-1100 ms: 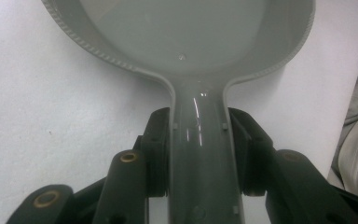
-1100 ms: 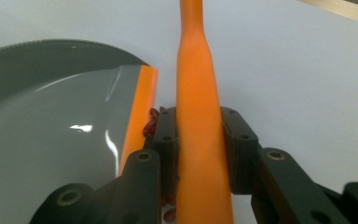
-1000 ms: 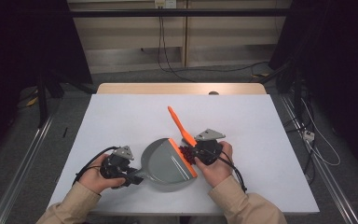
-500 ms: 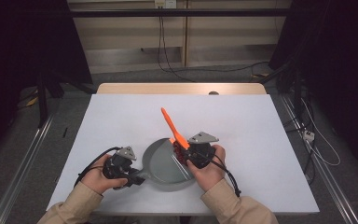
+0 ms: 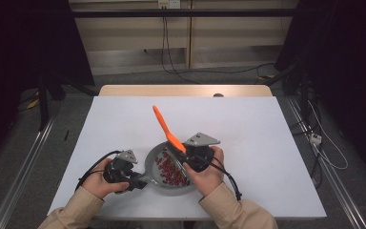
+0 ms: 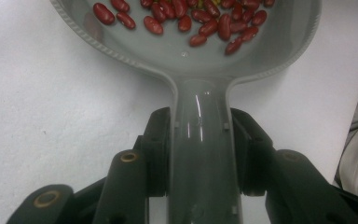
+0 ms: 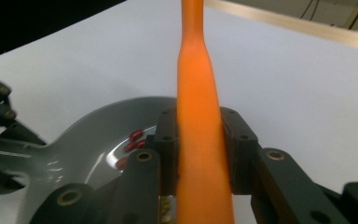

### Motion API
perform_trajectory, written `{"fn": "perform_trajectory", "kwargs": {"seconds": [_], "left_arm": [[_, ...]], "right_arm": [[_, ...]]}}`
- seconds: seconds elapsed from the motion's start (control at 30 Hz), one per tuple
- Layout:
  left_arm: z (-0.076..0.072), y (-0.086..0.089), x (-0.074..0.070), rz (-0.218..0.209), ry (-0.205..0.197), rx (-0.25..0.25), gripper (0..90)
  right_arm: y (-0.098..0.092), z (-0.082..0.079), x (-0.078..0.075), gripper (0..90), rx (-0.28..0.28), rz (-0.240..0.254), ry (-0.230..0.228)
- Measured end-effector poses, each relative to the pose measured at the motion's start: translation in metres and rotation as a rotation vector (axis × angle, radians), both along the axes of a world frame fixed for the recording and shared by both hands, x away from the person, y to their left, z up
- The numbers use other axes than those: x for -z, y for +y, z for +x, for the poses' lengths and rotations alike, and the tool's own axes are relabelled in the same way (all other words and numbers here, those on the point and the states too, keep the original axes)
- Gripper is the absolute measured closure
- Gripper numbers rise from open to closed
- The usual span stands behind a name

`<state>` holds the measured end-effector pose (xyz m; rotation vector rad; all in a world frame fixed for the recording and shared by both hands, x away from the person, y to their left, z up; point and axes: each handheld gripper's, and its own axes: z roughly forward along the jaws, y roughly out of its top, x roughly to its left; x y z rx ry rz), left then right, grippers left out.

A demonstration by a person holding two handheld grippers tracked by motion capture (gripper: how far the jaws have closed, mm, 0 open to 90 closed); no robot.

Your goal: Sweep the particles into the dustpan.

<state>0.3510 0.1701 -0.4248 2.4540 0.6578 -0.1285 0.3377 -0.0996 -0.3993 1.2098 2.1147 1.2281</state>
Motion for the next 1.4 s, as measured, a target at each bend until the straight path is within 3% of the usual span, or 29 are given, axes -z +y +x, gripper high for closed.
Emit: {"fn": "perform_trajectory", "kwargs": {"seconds": [0.17, 0.3, 0.37, 0.47, 0.57, 0.7, 0.77, 0.83, 0.87, 0.93, 1.13, 1.27, 1.33, 1.37, 1.4], "left_arm": [[0.000, 0.001, 0.000, -0.001, 0.000, -0.010, 62.3], [0.001, 0.003, -0.001, -0.007, 0.003, -0.018, 62.3], [0.002, 0.003, 0.000, 0.004, 0.000, -0.014, 62.3], [0.003, 0.004, 0.000, 0.018, -0.001, 0.004, 62.2], [0.002, 0.002, 0.000, 0.004, 0.004, -0.018, 62.2], [0.001, 0.002, 0.001, -0.003, 0.004, -0.030, 62.2], [0.001, 0.003, 0.001, 0.002, -0.008, -0.013, 62.0], [0.000, 0.002, 0.002, -0.001, -0.019, -0.015, 61.6], [0.000, 0.002, 0.003, -0.008, -0.024, -0.020, 60.9], [0.000, 0.001, 0.002, 0.011, -0.053, -0.008, 57.2], [-0.001, -0.007, 0.004, 0.032, -0.108, 0.002, 52.7], [-0.003, -0.013, 0.007, 0.043, -0.117, 0.016, 62.4], [-0.005, -0.014, 0.007, 0.056, -0.141, 0.021, 62.6], [-0.006, -0.013, 0.008, 0.038, -0.142, 0.005, 62.8], [-0.005, -0.010, 0.007, 0.048, -0.157, 0.031, 62.9]], "right_arm": [[-0.024, 0.014, -0.004, 71.4, 0.057, -0.031, -0.013], [-0.039, 0.026, 0.008, 71.4, 0.106, -0.087, -0.004], [-0.044, 0.030, 0.016, 71.4, 0.122, -0.089, 0.011], [-0.043, 0.030, 0.025, 71.4, 0.124, -0.109, 0.024], [-0.032, 0.024, 0.026, 71.4, 0.100, -0.114, 0.013], [-0.014, 0.014, 0.025, 71.3, 0.041, -0.070, 0.029], [-0.006, 0.009, 0.022, 71.4, 0.013, -0.096, -0.009], [-0.004, 0.007, 0.018, 71.4, -0.019, 0.003, 0.023], [-0.002, 0.006, 0.017, 71.4, -0.029, 0.009, 0.027], [0.001, 0.004, 0.014, 71.4, -0.033, -0.044, -0.016], [-0.016, 0.008, 0.013, 71.4, -0.013, -0.008, -0.004], [-0.034, 0.007, 0.014, 71.3, 0.007, -0.005, -0.003], [-0.042, 0.006, 0.014, 71.4, 0.021, -0.007, -0.008], [-0.047, 0.006, 0.014, 71.3, 0.028, -0.006, -0.006], [-0.051, 0.005, 0.014, 71.3, 0.034, -0.004, -0.006]]}}
